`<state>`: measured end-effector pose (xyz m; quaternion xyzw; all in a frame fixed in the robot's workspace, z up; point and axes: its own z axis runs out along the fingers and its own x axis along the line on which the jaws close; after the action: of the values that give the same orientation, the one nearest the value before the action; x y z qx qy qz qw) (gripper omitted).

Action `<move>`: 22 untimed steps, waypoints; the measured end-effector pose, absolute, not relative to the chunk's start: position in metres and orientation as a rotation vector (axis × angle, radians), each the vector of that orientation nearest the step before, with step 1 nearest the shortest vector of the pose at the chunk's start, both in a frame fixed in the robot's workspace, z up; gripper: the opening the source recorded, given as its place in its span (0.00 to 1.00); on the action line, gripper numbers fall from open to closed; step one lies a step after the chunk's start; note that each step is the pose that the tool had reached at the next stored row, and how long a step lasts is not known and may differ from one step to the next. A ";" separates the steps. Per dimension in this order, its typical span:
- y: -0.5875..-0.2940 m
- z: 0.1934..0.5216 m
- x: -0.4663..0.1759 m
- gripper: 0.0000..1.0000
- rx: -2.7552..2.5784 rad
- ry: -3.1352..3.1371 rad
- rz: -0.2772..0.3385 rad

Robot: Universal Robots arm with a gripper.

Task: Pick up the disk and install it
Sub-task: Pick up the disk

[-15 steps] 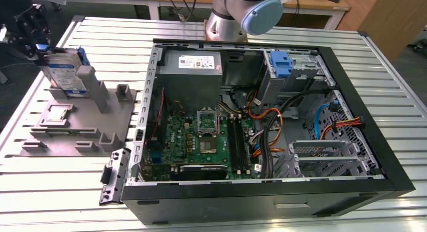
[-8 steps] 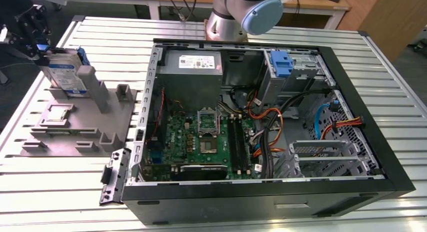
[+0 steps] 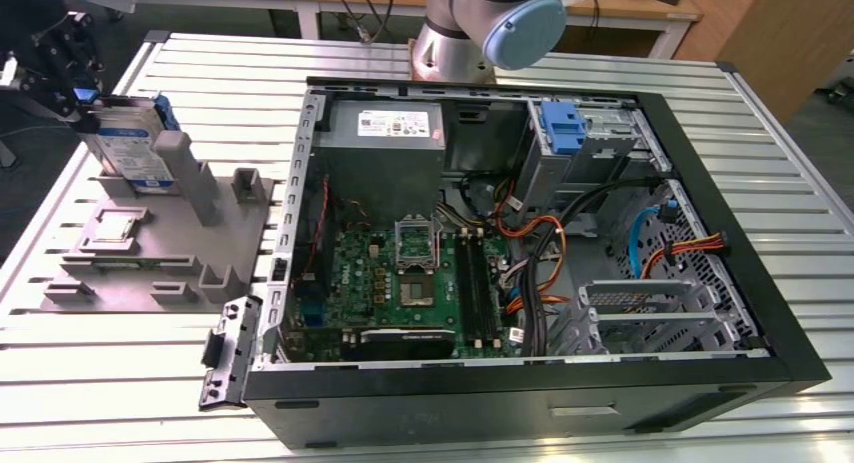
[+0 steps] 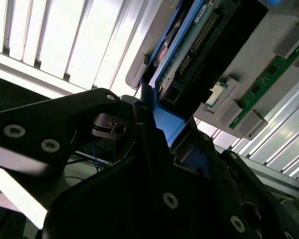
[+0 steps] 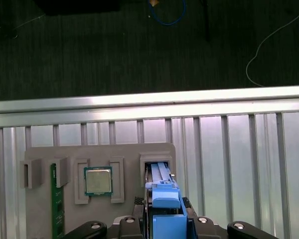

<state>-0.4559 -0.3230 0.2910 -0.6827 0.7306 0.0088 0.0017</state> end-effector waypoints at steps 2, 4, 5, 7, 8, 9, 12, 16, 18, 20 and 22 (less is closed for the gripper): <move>-0.323 0.291 -0.456 0.38 -2.142 2.293 0.028; -0.323 0.291 -0.456 0.38 -2.142 2.293 0.027; -0.323 0.291 -0.456 0.38 -2.142 2.293 0.027; -0.323 0.291 -0.456 0.38 -2.142 2.292 0.027; -0.323 0.291 -0.456 0.38 -2.142 2.292 0.027; -0.323 0.291 -0.456 0.38 -2.142 2.292 0.026; -0.323 0.291 -0.456 0.46 -2.141 2.292 0.025; -0.323 0.290 -0.456 0.46 -2.141 2.292 0.025; -0.323 0.290 -0.456 0.46 -2.141 2.291 0.025; -0.323 0.290 -0.456 0.46 -2.141 2.291 0.024; -0.323 0.290 -0.457 0.46 -2.141 2.291 0.024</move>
<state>-0.4566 -0.3229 0.2897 -0.6828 0.7306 0.0075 0.0031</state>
